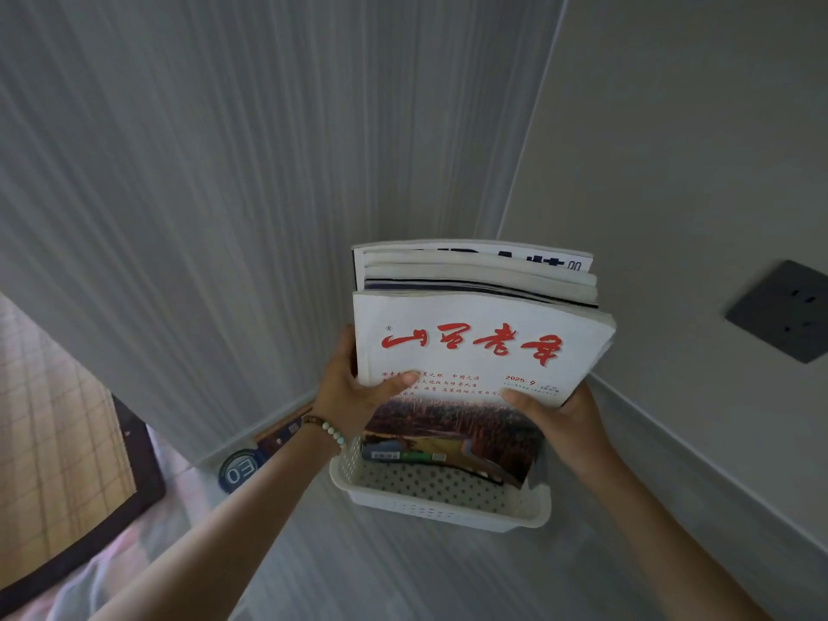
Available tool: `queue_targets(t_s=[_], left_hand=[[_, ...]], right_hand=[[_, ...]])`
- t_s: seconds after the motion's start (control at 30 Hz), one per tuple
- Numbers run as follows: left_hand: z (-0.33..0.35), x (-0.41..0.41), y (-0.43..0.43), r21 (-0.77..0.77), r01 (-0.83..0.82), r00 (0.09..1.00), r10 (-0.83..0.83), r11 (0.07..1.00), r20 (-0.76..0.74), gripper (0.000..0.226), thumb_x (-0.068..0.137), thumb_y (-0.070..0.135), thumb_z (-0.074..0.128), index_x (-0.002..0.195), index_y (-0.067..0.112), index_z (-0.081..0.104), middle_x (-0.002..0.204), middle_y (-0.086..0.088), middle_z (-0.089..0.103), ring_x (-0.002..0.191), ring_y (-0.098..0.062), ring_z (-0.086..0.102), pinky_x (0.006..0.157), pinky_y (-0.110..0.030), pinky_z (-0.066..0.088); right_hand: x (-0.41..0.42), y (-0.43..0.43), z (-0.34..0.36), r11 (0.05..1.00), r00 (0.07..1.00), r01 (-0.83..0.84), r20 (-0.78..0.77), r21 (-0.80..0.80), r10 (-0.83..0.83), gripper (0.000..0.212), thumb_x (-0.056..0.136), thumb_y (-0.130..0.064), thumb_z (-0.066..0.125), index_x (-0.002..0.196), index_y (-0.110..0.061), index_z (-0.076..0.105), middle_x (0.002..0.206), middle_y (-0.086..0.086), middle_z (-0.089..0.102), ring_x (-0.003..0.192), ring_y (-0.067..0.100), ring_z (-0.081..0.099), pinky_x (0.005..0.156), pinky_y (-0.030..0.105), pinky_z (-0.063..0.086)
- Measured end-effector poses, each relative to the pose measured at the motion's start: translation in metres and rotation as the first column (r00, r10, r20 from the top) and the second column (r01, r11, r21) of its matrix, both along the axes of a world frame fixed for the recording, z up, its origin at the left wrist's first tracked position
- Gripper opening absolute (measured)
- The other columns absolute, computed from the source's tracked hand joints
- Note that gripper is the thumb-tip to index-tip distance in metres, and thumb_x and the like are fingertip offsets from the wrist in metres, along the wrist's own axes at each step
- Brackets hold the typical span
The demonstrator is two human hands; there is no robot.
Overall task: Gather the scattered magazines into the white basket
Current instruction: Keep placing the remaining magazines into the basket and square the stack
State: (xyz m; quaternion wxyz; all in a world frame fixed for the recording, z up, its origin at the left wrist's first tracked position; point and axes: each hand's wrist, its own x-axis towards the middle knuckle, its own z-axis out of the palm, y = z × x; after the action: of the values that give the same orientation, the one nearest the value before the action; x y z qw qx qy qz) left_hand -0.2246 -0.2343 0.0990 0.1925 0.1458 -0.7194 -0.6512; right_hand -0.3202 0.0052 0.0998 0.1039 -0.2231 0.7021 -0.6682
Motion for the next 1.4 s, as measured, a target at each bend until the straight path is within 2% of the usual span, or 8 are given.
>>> queue_targets(t_s=[0.17,0.5,0.67,0.8,1.03,1.23,1.33,1.4], left_hand=[[-0.008,0.001,-0.002,-0.063,0.029,0.999,-0.030,0.998,-0.013,0.069,0.061,0.023,0.079,0.122,0.008,0.049,0.107,0.009,0.065,0.097,0.004,0.063,0.067,-0.009,0.051],[-0.020,0.005,-0.011,-0.136,0.230,0.957,-0.199,0.964,0.209,0.074,0.051,0.070,0.069,0.115,0.040,0.048,0.097,0.038,0.062,0.093,0.016,0.058,0.063,-0.004,0.049],[-0.030,0.006,-0.012,-0.126,0.234,0.949,-0.199,0.964,0.244,0.079,0.054,0.068,0.067,0.122,0.033,0.046,0.112,0.019,0.062,0.103,-0.001,0.057,0.075,-0.018,0.054],[-0.029,0.002,-0.013,-0.159,0.214,0.952,-0.169,0.964,0.256,0.080,0.056,0.065,0.064,0.126,0.030,0.045,0.108,0.023,0.058,0.100,0.000,0.054,0.067,-0.009,0.047],[-0.042,0.000,-0.005,-0.133,0.127,0.966,-0.092,0.983,0.242,0.064,0.074,0.045,0.066,0.129,0.030,0.036,0.125,0.004,0.056,0.109,-0.011,0.052,0.078,-0.020,0.049],[-0.044,0.011,-0.006,-0.062,0.082,0.969,-0.065,0.995,0.237,0.075,0.069,0.050,0.062,0.133,0.029,0.029,0.128,0.006,0.049,0.110,-0.011,0.049,0.077,-0.024,0.053],[-0.050,0.018,-0.010,-0.004,0.036,0.958,-0.033,0.999,0.286,0.068,0.080,0.060,0.043,0.136,0.023,0.030,0.137,-0.001,0.044,0.124,-0.022,0.044,0.100,-0.049,0.044],[-0.049,0.023,-0.006,0.048,0.030,0.957,-0.043,0.998,0.286,0.073,0.075,0.074,0.028,0.125,0.023,0.042,0.122,0.000,0.055,0.119,-0.026,0.050,0.102,-0.049,0.041]], right_hand=[[0.001,-0.001,0.000,1.000,0.998,-0.023,-0.049,0.021,0.024,0.041,0.069,-0.004,0.074,0.104,-0.024,0.063,0.105,-0.006,0.071,0.100,0.009,0.067,0.076,0.021,0.056],[0.006,0.003,-0.028,0.985,0.996,-0.042,0.082,0.167,0.029,0.053,0.067,-0.019,0.078,0.116,-0.019,0.058,0.112,-0.004,0.068,0.105,0.007,0.063,0.085,0.032,0.057],[0.007,0.000,-0.037,0.981,0.992,0.018,0.116,0.191,-0.040,0.060,0.063,-0.035,0.077,0.118,-0.023,0.057,0.112,-0.011,0.067,0.100,-0.004,0.062,0.073,0.014,0.054],[0.003,-0.001,-0.036,0.984,0.993,0.027,0.112,0.178,-0.048,0.063,0.063,-0.037,0.077,0.121,-0.023,0.056,0.114,-0.010,0.067,0.105,0.002,0.063,0.081,0.023,0.056],[0.001,-0.010,-0.038,0.990,0.982,0.063,0.170,0.126,-0.084,0.075,0.062,-0.037,0.078,0.129,-0.020,0.048,0.124,-0.002,0.062,0.114,0.014,0.059,0.093,0.041,0.052],[0.009,0.002,-0.039,0.990,0.978,0.104,0.173,0.094,-0.119,0.080,0.066,-0.038,0.077,0.135,-0.029,0.038,0.132,-0.007,0.054,0.119,0.009,0.053,0.080,0.019,0.054],[0.021,0.015,-0.043,0.997,0.968,0.073,0.240,0.025,-0.077,0.066,0.080,-0.045,0.062,0.138,-0.028,0.036,0.140,-0.003,0.047,0.129,0.015,0.046,0.102,0.044,0.044],[0.031,0.019,-0.047,0.999,0.958,0.040,0.283,-0.010,-0.036,0.061,0.084,-0.056,0.048,0.136,-0.025,0.040,0.140,0.002,0.048,0.130,0.022,0.045,0.106,0.054,0.036]])
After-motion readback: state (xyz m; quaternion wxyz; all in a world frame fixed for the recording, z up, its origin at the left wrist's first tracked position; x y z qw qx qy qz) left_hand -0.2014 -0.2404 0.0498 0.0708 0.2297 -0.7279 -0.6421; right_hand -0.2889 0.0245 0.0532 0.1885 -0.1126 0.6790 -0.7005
